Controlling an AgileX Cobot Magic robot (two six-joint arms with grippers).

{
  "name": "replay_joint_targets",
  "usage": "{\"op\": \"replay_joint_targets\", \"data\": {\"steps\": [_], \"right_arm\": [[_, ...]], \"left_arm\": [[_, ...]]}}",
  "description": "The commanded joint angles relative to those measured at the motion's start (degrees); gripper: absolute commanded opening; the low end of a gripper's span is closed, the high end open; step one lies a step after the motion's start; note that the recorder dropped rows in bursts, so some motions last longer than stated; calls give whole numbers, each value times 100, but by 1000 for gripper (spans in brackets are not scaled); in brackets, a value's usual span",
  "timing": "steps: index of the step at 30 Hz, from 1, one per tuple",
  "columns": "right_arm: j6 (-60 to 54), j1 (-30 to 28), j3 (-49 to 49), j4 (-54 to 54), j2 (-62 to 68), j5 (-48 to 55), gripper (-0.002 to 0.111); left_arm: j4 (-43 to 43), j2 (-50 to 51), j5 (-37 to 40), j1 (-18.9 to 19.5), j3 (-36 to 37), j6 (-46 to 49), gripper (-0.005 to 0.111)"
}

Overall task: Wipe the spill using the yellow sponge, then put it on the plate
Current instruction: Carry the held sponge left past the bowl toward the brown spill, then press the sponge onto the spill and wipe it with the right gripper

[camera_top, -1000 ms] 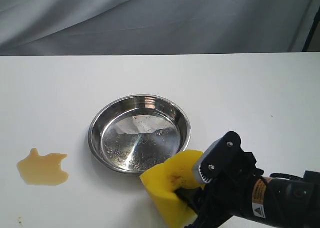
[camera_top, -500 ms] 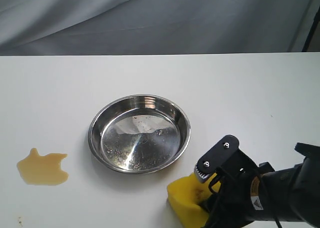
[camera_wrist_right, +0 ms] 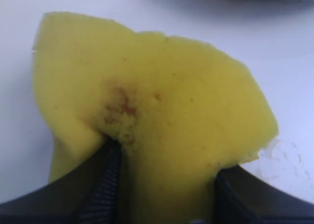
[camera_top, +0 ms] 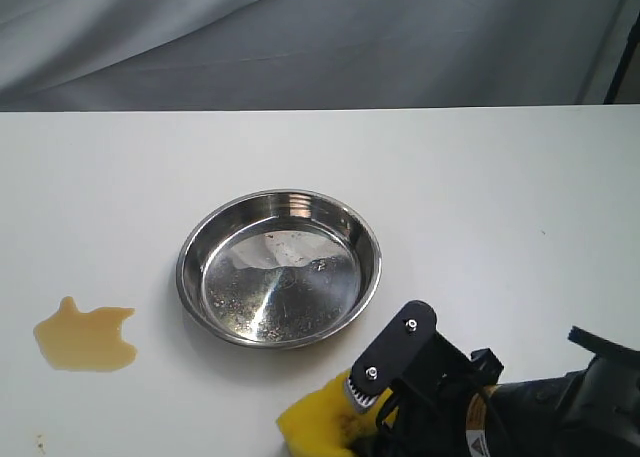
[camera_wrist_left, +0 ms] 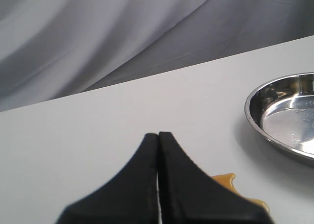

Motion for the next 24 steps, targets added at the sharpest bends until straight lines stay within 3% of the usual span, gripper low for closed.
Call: {"op": "replay_joint_targets", "data": {"steps": [1, 8, 24], "right_arm": [[-68, 38, 23, 43, 13, -464, 0], [-68, 205, -669, 43, 205, -221, 0], [-572, 505, -3838, 18, 2397, 912, 0]], "left_arm": [[8, -28, -41, 7, -17, -28, 0], [8, -28, -41, 7, -17, -28, 0], [8, -28, -41, 7, -17, -28, 0]]}}
